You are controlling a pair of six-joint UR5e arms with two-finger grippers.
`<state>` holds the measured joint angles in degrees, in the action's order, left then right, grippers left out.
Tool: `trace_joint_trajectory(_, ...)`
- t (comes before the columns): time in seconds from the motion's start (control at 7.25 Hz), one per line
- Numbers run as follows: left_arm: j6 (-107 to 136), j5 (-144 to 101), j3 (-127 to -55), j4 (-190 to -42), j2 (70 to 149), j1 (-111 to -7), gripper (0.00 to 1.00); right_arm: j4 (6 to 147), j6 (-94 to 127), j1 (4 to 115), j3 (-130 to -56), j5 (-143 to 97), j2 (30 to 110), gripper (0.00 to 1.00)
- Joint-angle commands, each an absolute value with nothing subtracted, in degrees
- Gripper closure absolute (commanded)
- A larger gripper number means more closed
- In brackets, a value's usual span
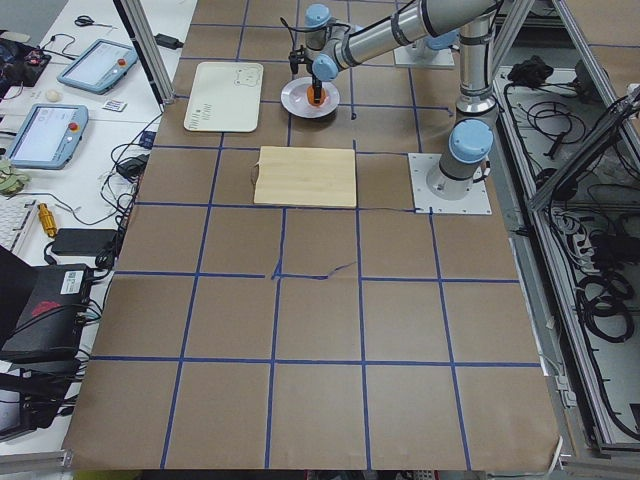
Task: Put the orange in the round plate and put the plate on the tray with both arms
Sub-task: 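Carry the orange with the left gripper over the white plate and lower it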
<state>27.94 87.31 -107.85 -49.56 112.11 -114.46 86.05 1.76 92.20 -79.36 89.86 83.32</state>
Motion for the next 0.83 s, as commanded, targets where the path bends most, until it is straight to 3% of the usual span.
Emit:
trace_joint_trajectory(0.0,27.2,88.0,-107.1,-49.1,112.6,-114.7,0.26,86.0,1.8,92.2,-79.4,89.8,83.3,0.0)
trace_joint_trajectory(0.14,25.9,88.2,-105.9,-49.4,112.3,-114.6,0.24,86.0,1.8,92.2,-79.4,89.8,83.3,0.0)
trace_joint_trajectory(0.28,25.5,88.2,-105.3,-49.4,111.2,-114.2,0.0,86.0,1.8,92.2,-79.4,89.8,83.3,0.0)
trace_joint_trajectory(0.69,25.0,88.1,-104.0,-51.7,107.3,-112.2,0.0,86.0,1.8,92.2,-79.4,89.8,83.2,0.0)
